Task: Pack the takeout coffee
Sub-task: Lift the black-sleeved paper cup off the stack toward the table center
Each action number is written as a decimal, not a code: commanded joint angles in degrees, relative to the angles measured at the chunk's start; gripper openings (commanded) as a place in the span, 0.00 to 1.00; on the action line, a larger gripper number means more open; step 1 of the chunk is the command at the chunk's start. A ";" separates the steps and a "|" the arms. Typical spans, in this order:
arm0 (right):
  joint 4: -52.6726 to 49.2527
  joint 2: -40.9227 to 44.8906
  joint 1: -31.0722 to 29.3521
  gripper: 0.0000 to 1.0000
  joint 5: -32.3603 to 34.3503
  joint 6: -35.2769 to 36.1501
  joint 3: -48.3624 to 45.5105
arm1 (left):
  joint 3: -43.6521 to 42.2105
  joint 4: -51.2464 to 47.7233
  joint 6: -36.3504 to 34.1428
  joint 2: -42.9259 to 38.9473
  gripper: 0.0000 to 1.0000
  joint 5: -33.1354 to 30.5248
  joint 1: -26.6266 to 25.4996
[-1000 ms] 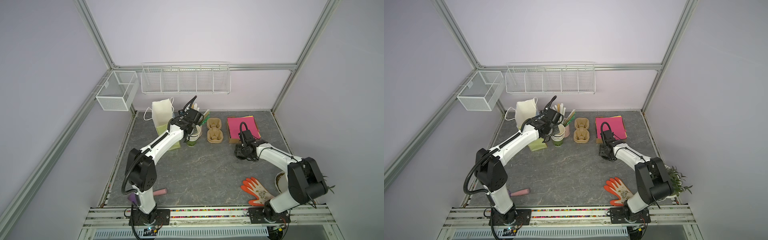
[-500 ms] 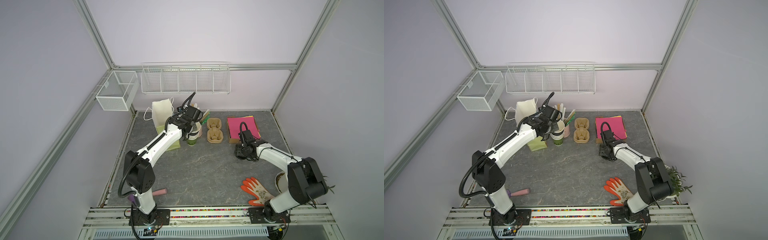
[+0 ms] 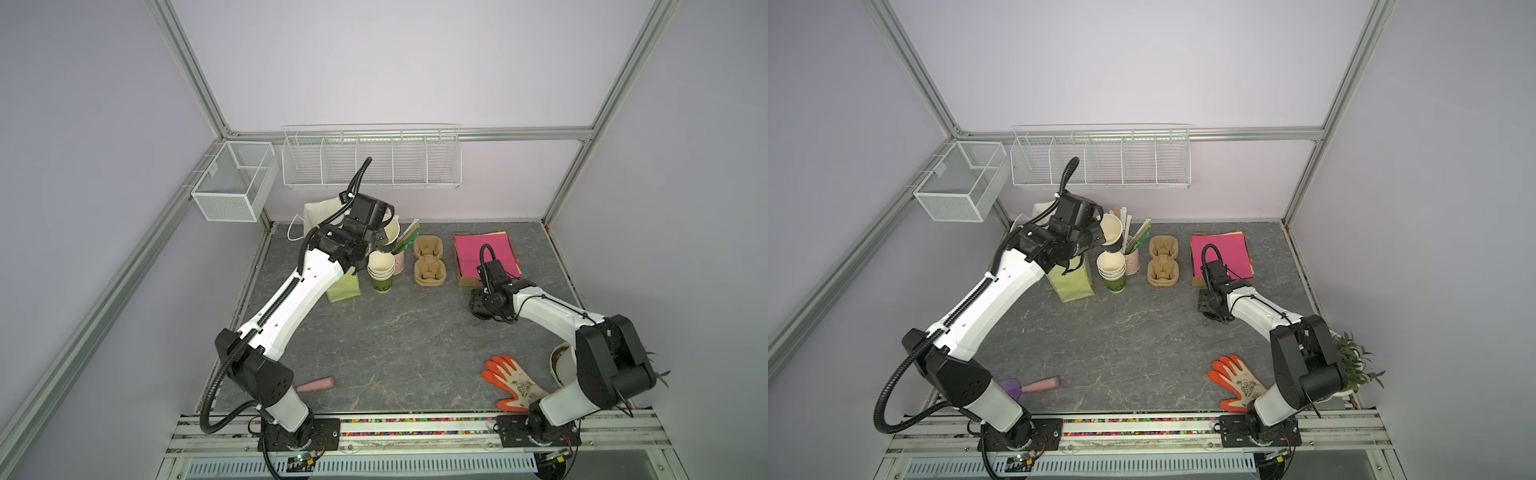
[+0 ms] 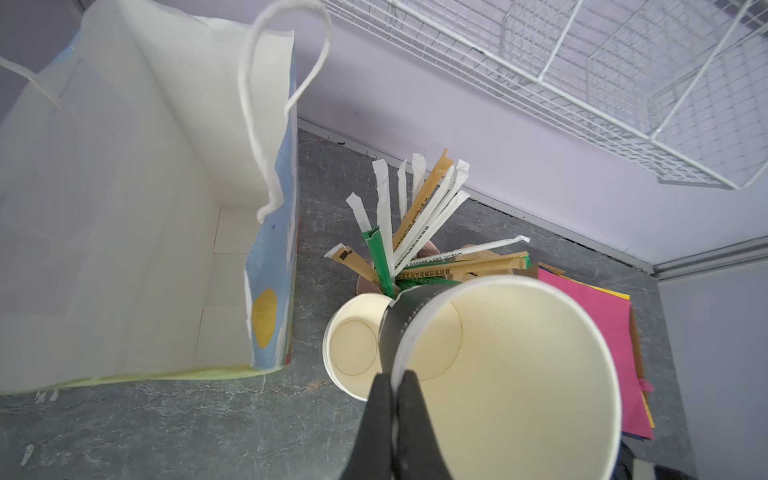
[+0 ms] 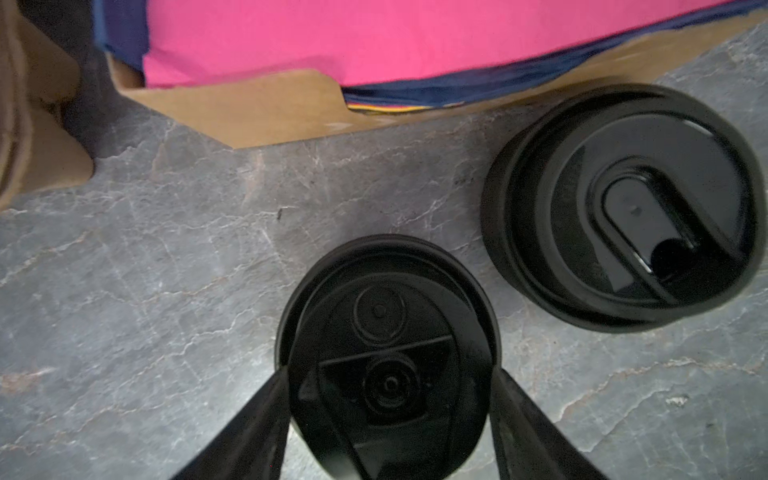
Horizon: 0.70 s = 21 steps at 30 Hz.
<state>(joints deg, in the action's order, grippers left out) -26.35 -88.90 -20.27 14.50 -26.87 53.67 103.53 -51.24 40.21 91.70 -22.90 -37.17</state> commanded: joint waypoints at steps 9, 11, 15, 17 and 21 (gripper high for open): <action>-5.58 9.67 0.37 0.71 -0.01 1.29 0.27 | -13.30 -1.96 0.64 -10.94 0.00 1.19 -11.35; -6.72 11.96 0.37 0.71 -0.05 1.27 0.22 | -16.42 -0.97 1.64 -11.63 0.00 1.78 -13.55; -8.87 15.94 0.35 0.71 -0.32 1.64 0.40 | -21.86 2.40 3.54 -11.26 0.00 4.11 -16.71; -10.27 17.91 0.29 0.71 -0.59 1.78 0.76 | -23.96 4.18 4.32 -10.23 0.00 5.20 -17.90; -11.84 21.14 0.24 0.71 -0.93 2.00 0.89 | -27.31 7.90 5.36 -7.78 0.00 7.19 -19.14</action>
<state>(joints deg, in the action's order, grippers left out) -35.22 -69.71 -20.27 14.09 -25.63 53.71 77.47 -46.70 43.33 82.30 -17.45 -55.68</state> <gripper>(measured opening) 0.714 0.050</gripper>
